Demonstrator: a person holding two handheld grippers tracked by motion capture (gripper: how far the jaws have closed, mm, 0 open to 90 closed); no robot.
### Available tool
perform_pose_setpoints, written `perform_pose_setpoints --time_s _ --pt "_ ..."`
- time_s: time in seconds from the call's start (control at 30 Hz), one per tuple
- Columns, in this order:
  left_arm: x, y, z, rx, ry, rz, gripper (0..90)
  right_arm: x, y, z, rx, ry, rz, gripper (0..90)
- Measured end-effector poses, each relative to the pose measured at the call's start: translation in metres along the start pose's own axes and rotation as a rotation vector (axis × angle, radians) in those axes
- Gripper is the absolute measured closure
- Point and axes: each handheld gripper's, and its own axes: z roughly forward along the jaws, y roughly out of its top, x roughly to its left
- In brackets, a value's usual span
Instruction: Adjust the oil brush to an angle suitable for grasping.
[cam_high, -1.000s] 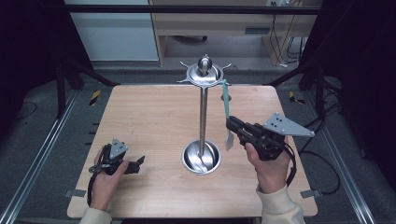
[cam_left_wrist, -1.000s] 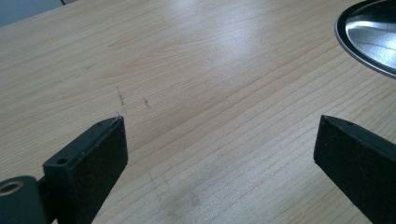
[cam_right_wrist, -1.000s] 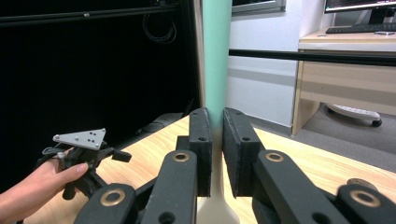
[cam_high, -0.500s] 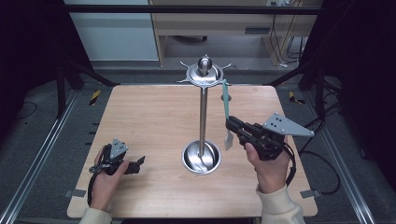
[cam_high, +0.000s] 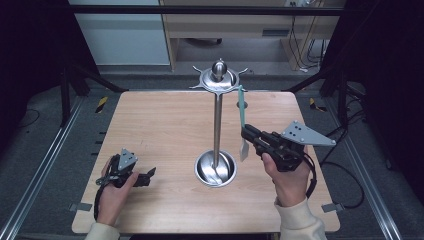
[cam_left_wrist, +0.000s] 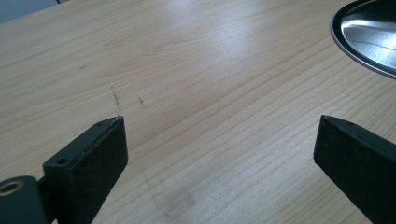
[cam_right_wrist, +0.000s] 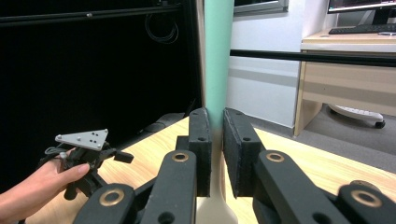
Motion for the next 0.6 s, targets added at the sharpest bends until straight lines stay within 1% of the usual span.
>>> perform_pose_setpoints --time_s 0.1,0.2,0.27,0.3,0.33,0.37,0.4,0.43,0.57,0.6 --pt "0.000 0.000 0.000 0.000 0.000 0.000 2.5 -0.001 0.000 0.001 0.004 -0.005 -0.002 81.2" --pt "0.000 0.000 0.000 -0.001 -0.001 0.000 2.5 0.000 0.000 0.001 0.009 -0.002 -0.006 78.6" --pt "0.000 0.000 0.000 -0.001 -0.001 0.000 2.5 0.000 0.000 0.001 0.006 -0.006 -0.016 75.5" --pt "0.000 0.000 0.000 -0.002 0.000 -0.001 2.5 -0.001 0.000 0.000 0.001 -0.030 -0.036 70.4" --pt "0.000 0.000 0.000 -0.004 0.002 -0.001 2.5 -0.001 0.000 0.000 0.001 -0.030 -0.036 70.4" --pt "0.000 0.000 0.000 -0.004 0.002 -0.002 2.5 -0.001 0.001 0.000 -0.003 -0.058 -0.055 62.3" --pt "0.000 0.000 0.000 -0.004 0.001 -0.002 2.5 -0.001 0.001 0.000 -0.003 -0.058 -0.055 62.3" --pt "0.000 0.000 0.000 0.000 -0.001 0.000 2.5 -0.002 0.002 -0.001 -0.011 -0.071 -0.066 58.4" --pt "-0.001 0.000 0.000 0.000 -0.003 0.000 2.5 -0.005 0.010 -0.009 -0.063 -0.100 -0.075 40.1" --pt "-0.001 0.000 0.000 0.001 -0.002 0.001 2.5 -0.006 0.014 -0.014 -0.080 -0.124 -0.087 34.6"
